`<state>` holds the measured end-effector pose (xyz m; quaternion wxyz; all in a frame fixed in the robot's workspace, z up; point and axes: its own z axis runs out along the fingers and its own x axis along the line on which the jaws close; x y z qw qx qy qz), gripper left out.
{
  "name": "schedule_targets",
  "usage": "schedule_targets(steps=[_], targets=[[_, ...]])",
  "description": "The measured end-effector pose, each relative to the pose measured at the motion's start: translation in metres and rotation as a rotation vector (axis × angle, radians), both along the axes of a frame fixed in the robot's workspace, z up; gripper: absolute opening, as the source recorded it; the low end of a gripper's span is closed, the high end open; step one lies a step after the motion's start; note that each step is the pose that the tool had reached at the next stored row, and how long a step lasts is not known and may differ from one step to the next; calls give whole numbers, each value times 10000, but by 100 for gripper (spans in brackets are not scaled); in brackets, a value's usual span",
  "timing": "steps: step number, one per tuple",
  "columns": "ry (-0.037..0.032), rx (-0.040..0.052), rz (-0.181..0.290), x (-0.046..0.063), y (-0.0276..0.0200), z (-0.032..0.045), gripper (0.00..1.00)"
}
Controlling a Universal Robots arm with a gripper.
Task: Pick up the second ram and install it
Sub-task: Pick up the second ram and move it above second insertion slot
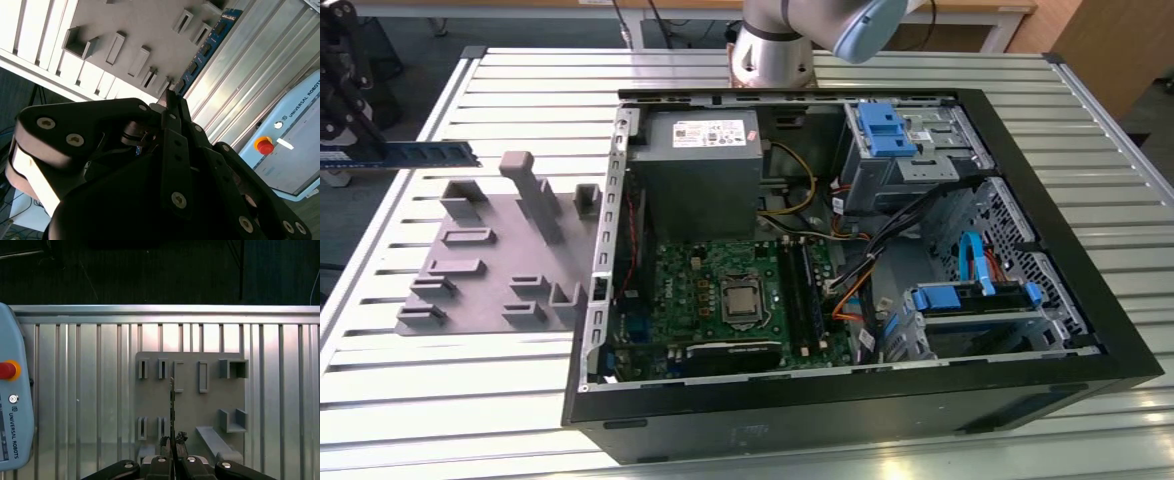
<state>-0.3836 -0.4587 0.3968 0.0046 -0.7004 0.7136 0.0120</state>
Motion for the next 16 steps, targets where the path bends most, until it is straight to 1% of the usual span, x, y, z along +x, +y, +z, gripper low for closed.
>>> schedule_targets(steps=[16], targets=[[-1, 1, -1, 28, 1, -1, 14]])
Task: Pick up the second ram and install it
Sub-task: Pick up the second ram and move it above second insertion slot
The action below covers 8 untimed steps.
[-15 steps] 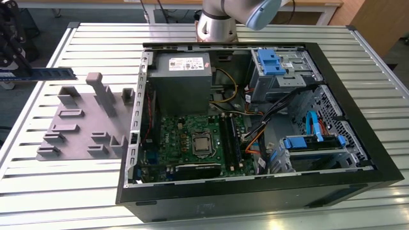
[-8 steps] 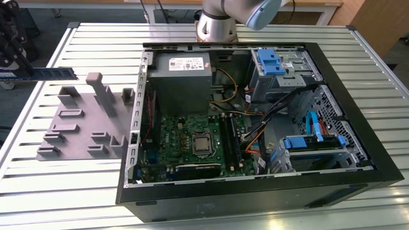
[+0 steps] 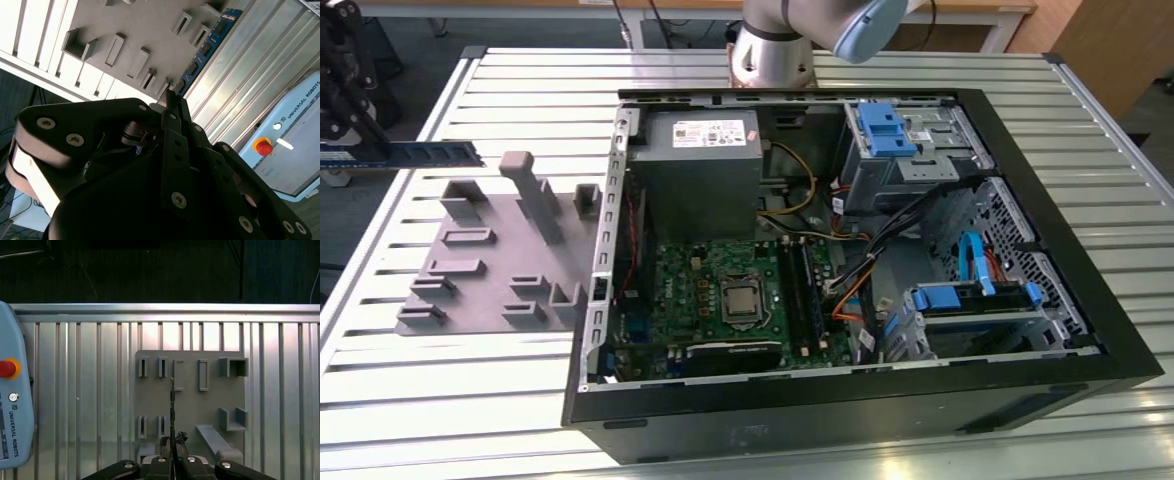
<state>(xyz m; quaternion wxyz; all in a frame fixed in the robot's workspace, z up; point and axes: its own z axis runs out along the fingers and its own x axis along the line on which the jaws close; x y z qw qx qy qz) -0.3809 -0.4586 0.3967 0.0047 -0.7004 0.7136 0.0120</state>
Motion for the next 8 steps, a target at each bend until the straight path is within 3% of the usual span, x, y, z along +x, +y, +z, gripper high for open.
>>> schedule_targets(steps=[8], targets=[[1, 0, 0, 54, 0, 0, 14]])
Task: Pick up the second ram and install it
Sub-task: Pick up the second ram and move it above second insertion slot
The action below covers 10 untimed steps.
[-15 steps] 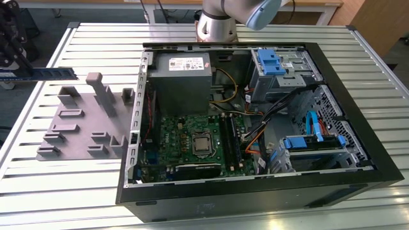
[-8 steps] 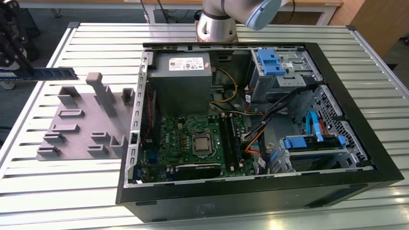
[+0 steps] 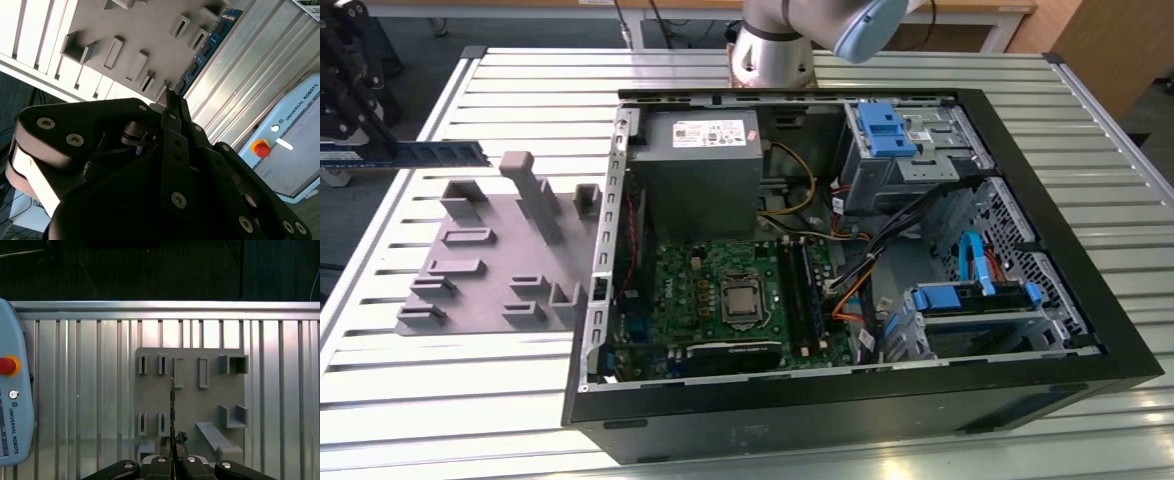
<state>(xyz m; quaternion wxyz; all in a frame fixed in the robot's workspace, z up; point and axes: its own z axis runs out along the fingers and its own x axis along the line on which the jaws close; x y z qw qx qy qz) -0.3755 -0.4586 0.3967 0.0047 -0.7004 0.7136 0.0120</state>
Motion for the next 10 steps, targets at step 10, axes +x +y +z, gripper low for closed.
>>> schedule_targets(steps=[10], targets=[[-1, 0, 0, 91, 0, 0, 14]])
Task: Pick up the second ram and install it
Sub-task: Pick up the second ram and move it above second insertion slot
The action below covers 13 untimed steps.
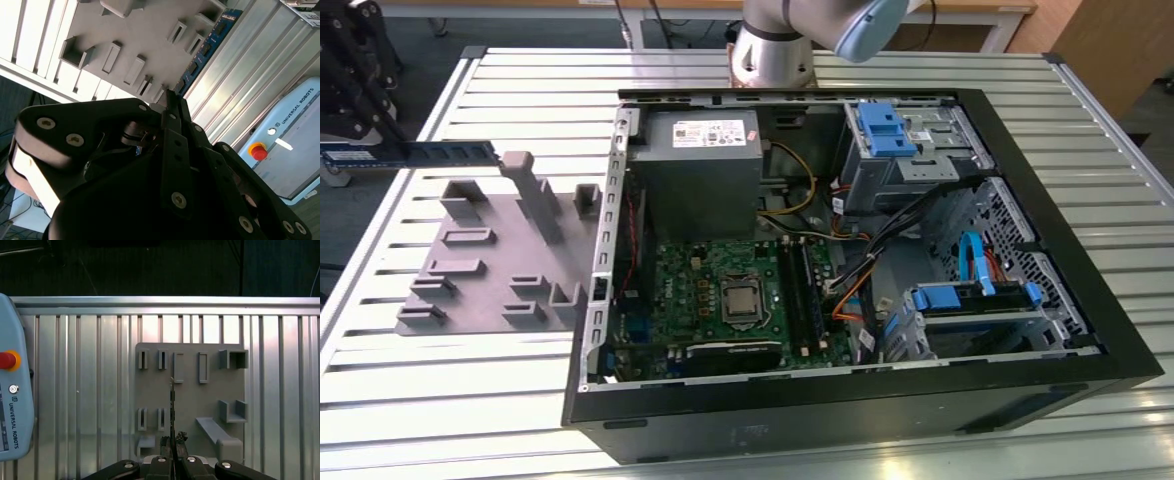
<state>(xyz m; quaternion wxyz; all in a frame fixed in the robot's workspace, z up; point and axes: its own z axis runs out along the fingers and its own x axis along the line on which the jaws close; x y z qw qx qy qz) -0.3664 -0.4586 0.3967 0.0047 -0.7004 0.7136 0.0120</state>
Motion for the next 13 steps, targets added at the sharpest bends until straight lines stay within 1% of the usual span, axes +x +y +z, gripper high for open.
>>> schedule_targets(steps=[13], targets=[[0, -1, 0, 105, 0, 1, 14]])
